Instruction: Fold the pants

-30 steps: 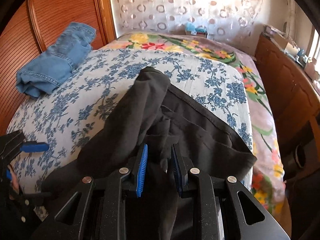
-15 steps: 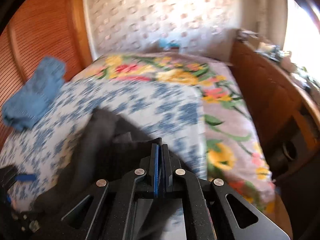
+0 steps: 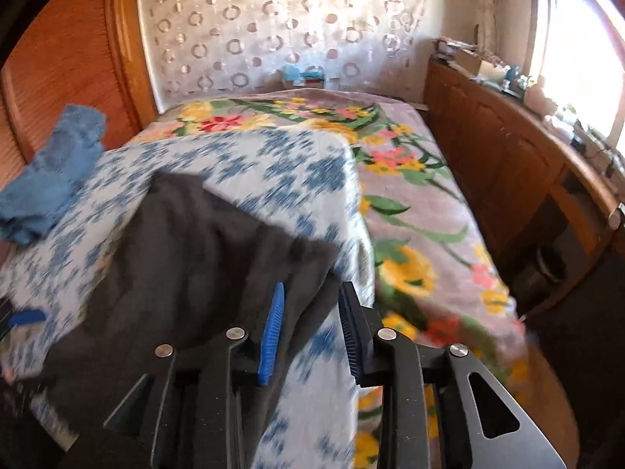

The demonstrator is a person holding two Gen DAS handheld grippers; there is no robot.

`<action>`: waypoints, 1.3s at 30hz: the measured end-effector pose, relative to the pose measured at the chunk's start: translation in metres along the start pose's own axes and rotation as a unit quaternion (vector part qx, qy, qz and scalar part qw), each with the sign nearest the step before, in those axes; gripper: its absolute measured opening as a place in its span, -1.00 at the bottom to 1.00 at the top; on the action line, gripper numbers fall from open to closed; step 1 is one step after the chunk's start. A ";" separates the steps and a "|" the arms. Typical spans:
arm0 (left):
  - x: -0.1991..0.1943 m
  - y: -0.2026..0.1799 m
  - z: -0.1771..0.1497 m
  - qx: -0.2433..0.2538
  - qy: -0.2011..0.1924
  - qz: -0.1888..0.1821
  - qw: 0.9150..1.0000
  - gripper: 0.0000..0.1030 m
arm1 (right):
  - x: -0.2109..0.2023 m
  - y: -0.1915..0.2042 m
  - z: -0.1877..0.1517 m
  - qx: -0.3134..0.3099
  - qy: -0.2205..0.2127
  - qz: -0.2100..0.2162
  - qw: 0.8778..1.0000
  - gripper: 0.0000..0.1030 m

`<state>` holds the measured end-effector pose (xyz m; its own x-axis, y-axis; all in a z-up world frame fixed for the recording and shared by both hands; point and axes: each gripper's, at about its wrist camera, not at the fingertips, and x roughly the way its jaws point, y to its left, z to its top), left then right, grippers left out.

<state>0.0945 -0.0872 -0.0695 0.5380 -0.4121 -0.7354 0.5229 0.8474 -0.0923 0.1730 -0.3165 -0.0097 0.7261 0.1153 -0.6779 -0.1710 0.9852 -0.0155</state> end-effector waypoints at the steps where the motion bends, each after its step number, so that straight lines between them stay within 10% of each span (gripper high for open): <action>1: -0.001 -0.001 0.000 0.001 -0.001 -0.001 1.000 0.55 | -0.004 0.002 -0.007 0.000 0.000 0.011 1.000 -0.41; 9: 0.005 -0.003 -0.001 0.002 0.008 -0.001 1.000 0.55 | -0.005 0.006 -0.039 -0.002 0.017 0.034 0.999 -0.41; 12: 0.007 -0.003 0.000 0.002 0.010 0.000 1.000 0.55 | -0.003 -0.001 -0.037 0.005 0.012 0.033 0.999 -0.90; 23: 0.009 -0.001 -0.001 -0.002 0.009 -0.002 1.000 0.55 | -0.025 -0.015 -0.042 0.034 0.002 -0.016 0.999 -0.73; 39: 0.008 -0.016 -0.003 0.015 0.019 -0.061 0.998 -0.40 | -0.044 0.008 -0.090 0.018 0.009 0.047 0.999 -0.37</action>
<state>0.0886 -0.1027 -0.0761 0.4446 -0.4978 -0.7447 0.6027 0.7813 -0.1625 0.0793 -0.3249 -0.0458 0.6962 0.2053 -0.6879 -0.2137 0.9741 0.0744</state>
